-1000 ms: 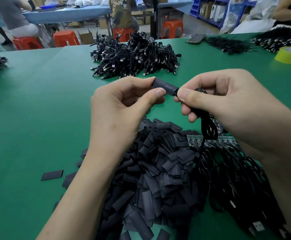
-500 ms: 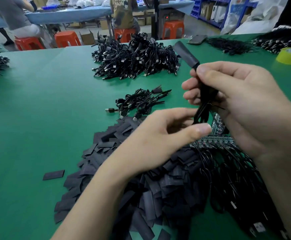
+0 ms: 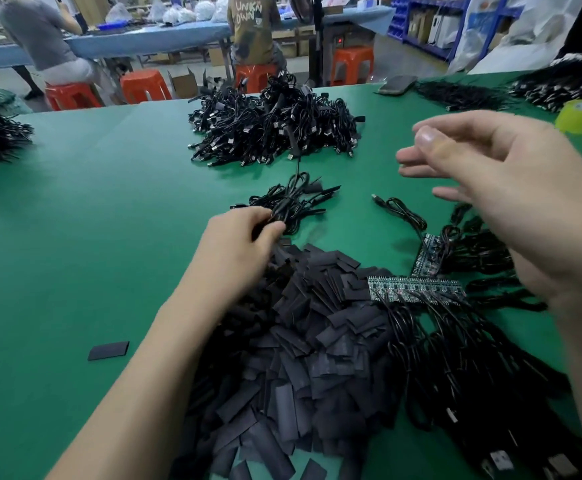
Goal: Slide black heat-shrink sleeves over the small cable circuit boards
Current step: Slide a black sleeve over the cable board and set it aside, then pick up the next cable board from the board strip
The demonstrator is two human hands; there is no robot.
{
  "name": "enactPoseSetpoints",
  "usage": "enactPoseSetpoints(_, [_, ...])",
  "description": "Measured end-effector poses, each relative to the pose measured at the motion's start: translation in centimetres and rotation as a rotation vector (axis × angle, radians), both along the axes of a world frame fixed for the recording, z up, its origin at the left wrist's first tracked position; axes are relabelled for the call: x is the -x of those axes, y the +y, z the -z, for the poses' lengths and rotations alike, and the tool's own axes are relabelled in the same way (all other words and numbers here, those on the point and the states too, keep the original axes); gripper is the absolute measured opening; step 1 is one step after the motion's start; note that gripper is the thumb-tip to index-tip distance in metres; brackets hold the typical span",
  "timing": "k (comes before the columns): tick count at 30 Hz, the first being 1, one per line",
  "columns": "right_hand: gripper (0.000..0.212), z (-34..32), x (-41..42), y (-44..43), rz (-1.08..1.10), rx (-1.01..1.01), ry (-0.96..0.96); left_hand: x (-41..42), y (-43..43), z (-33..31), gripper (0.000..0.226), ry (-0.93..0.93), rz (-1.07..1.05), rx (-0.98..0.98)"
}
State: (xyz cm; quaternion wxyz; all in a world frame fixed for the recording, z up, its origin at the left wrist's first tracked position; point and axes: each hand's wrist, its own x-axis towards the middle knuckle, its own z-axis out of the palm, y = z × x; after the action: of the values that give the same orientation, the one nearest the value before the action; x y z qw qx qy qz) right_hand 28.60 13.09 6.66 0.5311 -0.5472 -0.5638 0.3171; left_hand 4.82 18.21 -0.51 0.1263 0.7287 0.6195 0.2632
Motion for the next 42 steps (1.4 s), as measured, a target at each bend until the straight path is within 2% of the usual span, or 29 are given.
enactPoseSetpoints(4, [0.015, -0.5, -0.3, -0.1, -0.01, -0.021, -0.023, -0.1, 5.0, -0.4, 0.024, 0.086, -0.078, 0.046])
enactPoseSetpoints(7, [0.011, -0.6, -0.6, -0.2, -0.028, -0.024, -0.021, -0.4, 6.6, -1.0, 0.053, 0.222, -0.093, 0.093])
enactPoseSetpoints(9, [0.01, -0.7, -0.8, -0.2, -0.038, -0.013, -0.029, -1.4, 5.6, -1.1, 0.057, 0.28, -0.099, -0.015])
enactPoseSetpoints(11, [0.008, -0.7, -1.0, 0.0, -0.05, -0.004, -0.068, -3.6, 3.5, -1.1, 0.049, 0.22, 0.029, -0.062])
enactPoseSetpoints(14, [0.008, -0.3, -1.0, 0.2, -0.087, 0.026, -0.176, -7.7, -0.2, 0.0, 0.05, 0.254, 0.276, 0.099])
enactPoseSetpoints(17, [0.009, 0.2, -0.8, 0.3, -0.158, 0.07, -0.296, -9.5, -2.0, 1.5, 0.059, 0.435, 0.312, 0.108])
enactPoseSetpoints(19, [0.01, 0.4, -0.8, 0.4, -0.191, 0.089, -0.369, -9.6, -2.4, 2.1, 0.058, 0.467, 0.284, 0.08])
enactPoseSetpoints(22, [0.011, 0.9, -0.9, 0.7, -0.21, 0.107, -0.49, -9.5, -2.6, 2.5, 0.053, 0.303, 0.282, 0.119])
enactPoseSetpoints(24, [0.013, 1.2, -1.0, 1.0, -0.221, 0.135, -0.587, -9.5, -2.9, 2.5, 0.048, 0.038, 0.272, 0.202])
enactPoseSetpoints(27, [0.012, 1.5, -1.2, 1.1, -0.247, 0.176, -0.782, -9.2, -3.5, 1.6, 0.038, -0.477, 0.277, 0.376])
enactPoseSetpoints(28, [0.011, 1.5, -1.4, 1.1, -0.256, 0.186, -0.834, -8.9, -3.5, 1.3, 0.034, -0.573, 0.288, 0.403])
enactPoseSetpoints(32, [0.022, 1.2, -1.9, 0.9, -0.374, 0.294, -0.91, -7.5, -3.7, 0.1, 0.028, -0.73, 0.349, 0.449])
enactPoseSetpoints(35, [0.032, 1.2, -1.9, 0.8, -0.442, 0.336, -0.926, -6.5, -3.7, -0.3, 0.031, -0.754, 0.356, 0.468])
enactPoseSetpoints(42, [0.022, 2.3, -1.8, 1.5, -0.419, 0.242, -0.906, -5.8, -3.2, 0.0, 0.015, -0.75, 0.327, 0.478])
